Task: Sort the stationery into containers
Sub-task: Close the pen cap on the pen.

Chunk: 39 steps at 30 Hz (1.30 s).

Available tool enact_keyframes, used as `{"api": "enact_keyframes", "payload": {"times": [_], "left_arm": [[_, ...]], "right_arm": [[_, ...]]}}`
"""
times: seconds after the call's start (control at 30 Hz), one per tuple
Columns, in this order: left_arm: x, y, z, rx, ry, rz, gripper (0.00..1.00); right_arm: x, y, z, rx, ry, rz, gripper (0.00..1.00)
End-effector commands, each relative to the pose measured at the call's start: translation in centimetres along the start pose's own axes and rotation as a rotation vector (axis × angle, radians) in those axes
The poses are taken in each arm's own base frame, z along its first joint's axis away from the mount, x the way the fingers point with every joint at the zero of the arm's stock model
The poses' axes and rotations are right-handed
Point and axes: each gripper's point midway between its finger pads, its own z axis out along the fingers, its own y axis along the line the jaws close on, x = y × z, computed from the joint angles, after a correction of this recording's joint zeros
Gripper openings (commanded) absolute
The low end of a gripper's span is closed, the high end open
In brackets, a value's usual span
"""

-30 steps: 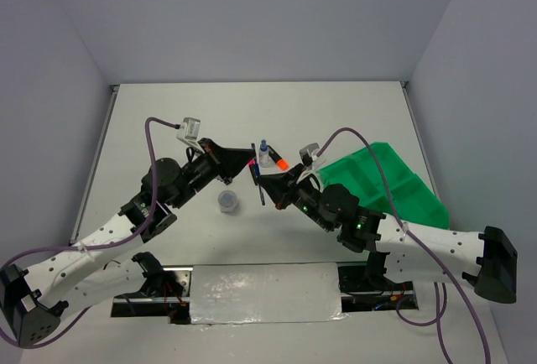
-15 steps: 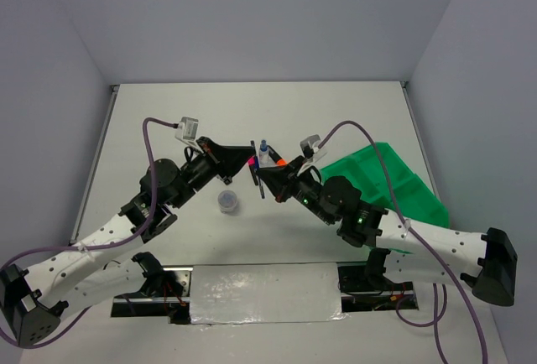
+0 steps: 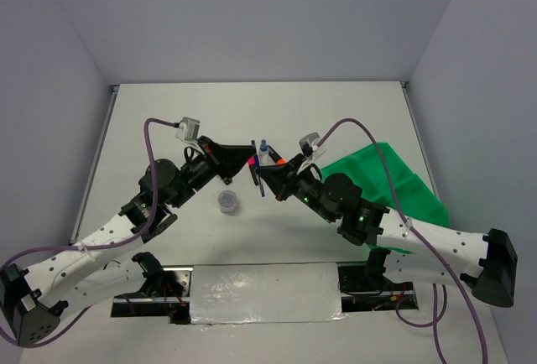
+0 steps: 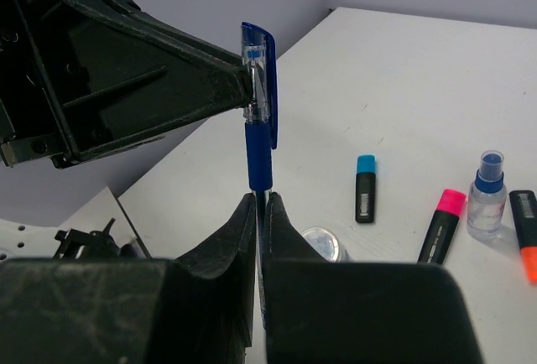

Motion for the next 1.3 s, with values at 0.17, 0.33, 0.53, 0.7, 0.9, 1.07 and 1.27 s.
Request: {"api": "enact_keyframes", "payload": {"times": [0.17,0.33,0.53,0.7,0.9,1.07,1.27], "left_arm": [[3.0,-2.5,-0.3,0.117,0.149,0.06,0.0],[3.1,-2.4,-0.5,0.097,0.148,0.073,0.0],[0.3,-3.3,0.0,0.067,0.095,0.087,0.3],[-1.1,-4.7,0.3,0.097,0.083,0.107,0.45],[0.0,-4.4,0.1,0.114,0.104,0.111,0.4],[1.1,-3.8,0.6,0.108,0.135,0.11,0.35],[1.3,-3.8,1.0,0.104,0.149,0.123,0.33]], "right_arm": [[-8.4,1.2,0.0,-0.046,-0.26,-0.035,0.0],[-8.7,1.4,-0.3,-0.072,-0.265,-0.053,0.0],[-6.1,1.4,-0.3,-0.111,-0.219,-0.031,0.0],[-5.6,0.9,-0.6,-0.097,-0.22,-0.013,0.0],[-6.0,0.9,-0.8,-0.085,-0.217,-0.02,0.0],[-6.2,1.6,-0.8,-0.118,-0.203,-0.017,0.0],[-6.0,2.2,-0.9,-0.148,-0.19,-0.015,0.0]]}}
